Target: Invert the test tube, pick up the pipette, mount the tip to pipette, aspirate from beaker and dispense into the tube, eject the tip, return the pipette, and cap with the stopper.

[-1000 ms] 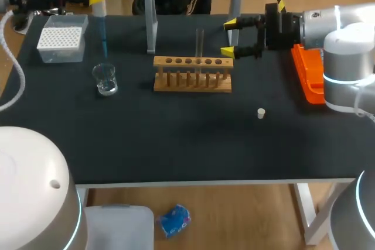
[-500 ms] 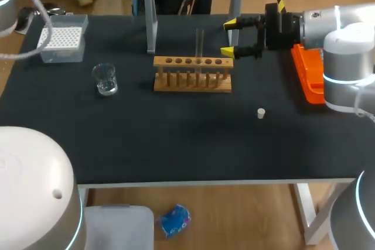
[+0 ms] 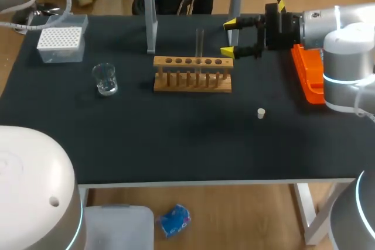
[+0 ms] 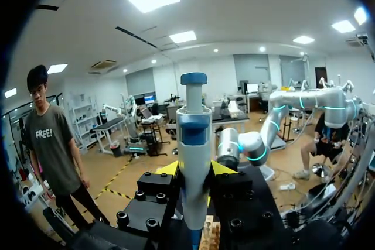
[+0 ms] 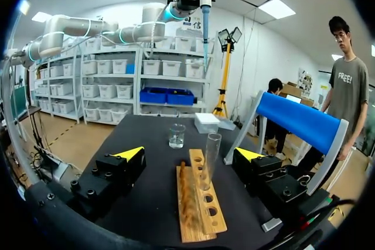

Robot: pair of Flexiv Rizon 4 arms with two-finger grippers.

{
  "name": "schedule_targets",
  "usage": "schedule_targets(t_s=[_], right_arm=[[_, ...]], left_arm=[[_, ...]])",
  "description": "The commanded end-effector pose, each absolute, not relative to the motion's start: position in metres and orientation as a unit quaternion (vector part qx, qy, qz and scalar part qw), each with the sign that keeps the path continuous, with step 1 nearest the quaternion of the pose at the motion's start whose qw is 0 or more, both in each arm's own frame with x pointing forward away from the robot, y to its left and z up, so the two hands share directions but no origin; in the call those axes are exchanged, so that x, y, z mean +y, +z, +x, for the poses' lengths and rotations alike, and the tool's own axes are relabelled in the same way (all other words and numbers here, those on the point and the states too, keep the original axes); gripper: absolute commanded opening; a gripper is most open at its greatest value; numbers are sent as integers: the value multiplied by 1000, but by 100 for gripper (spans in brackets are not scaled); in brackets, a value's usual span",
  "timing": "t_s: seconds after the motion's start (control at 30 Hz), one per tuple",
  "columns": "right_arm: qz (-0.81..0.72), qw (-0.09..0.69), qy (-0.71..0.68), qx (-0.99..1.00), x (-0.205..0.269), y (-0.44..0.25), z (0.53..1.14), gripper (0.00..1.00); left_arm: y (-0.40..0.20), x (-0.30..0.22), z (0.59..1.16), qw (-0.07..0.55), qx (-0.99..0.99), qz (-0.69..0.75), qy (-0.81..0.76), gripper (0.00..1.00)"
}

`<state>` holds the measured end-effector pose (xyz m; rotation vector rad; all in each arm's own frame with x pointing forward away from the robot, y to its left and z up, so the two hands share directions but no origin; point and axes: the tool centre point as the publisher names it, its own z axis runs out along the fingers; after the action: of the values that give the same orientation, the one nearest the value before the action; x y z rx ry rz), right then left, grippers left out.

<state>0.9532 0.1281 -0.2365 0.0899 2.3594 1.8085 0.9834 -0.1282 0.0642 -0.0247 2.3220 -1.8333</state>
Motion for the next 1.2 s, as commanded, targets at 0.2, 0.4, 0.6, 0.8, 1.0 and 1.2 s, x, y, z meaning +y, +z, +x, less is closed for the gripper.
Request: schedule_targets(t_s=[0.2,0.4,0.6,0.8,1.0,1.2], right_arm=[[30,84,606,790,128,-237,953,100],[30,84,606,790,128,-237,953,100],[30,84,606,790,128,-237,953,100],[30,84,606,790,128,-237,953,100],[30,84,606,790,128,-237,953,100],[30,84,606,790,128,-237,953,100]], left_arm=[[65,-127,984,89,783,-7,-615,0],[73,-140,984,80,782,-6,-618,0],[87,-166,980,78,780,-4,-621,0],[89,-203,979,56,774,-1,-631,0],[72,-220,978,48,768,-4,-639,0],[61,-221,982,48,762,-5,-646,0]])
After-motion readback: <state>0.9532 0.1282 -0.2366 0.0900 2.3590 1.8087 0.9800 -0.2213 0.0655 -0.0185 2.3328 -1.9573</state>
